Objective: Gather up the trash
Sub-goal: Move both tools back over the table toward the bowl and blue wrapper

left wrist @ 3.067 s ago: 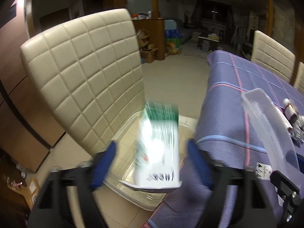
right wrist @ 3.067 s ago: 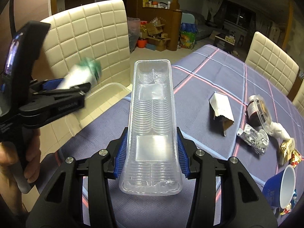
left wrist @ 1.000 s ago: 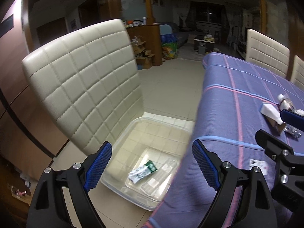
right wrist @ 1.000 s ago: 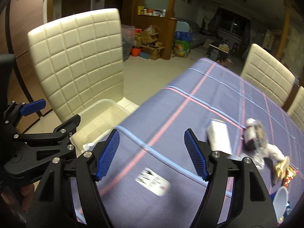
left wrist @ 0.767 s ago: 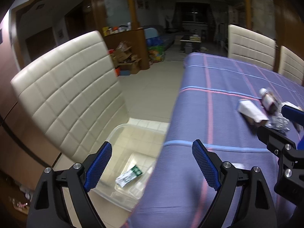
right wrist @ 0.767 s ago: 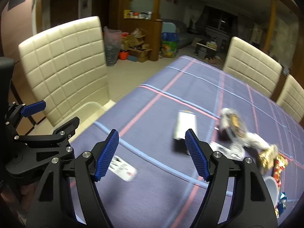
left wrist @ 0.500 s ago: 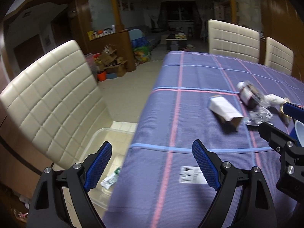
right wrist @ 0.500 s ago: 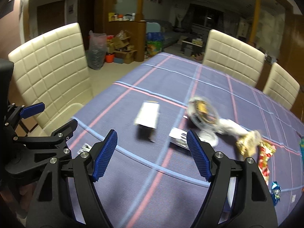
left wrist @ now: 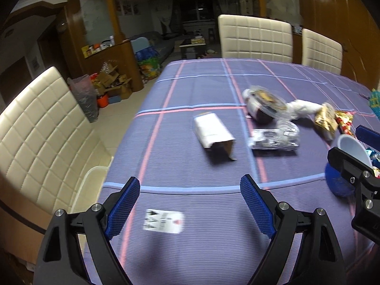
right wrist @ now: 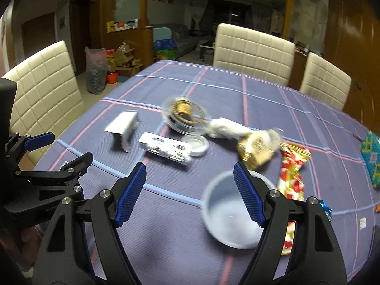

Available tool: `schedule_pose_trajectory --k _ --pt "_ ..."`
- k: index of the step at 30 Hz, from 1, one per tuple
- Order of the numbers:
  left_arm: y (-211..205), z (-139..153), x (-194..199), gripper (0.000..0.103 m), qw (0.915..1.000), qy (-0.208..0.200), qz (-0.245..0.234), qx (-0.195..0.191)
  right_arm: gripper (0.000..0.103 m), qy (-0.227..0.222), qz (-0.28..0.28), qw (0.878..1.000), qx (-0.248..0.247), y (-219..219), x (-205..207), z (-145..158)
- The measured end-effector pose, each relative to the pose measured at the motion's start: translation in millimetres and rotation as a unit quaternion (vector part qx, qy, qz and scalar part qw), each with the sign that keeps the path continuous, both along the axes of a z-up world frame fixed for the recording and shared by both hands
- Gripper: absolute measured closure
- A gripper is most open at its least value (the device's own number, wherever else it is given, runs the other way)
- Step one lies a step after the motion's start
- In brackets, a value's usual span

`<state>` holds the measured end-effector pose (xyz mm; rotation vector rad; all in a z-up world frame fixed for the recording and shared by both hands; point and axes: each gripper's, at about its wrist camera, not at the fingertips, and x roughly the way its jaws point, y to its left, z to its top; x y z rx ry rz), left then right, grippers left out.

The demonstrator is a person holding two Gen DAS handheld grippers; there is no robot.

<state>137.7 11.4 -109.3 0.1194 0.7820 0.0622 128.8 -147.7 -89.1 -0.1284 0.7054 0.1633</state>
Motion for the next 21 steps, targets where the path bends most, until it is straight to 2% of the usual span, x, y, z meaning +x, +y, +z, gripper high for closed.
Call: schedule_pose_trajectory --k 13,21 --pt "-78 10 -14 0.019 0.996 -0.008 -0.089 0.001 0.026 -0.016 -0.087 0.996 0.008 -90 -26 -2" --pt "-124 12 -18 0.019 0.9911 -0.004 -0.133 0.004 0.026 -0.007 -0.136 0.991 0.01 -136 -35 -13"
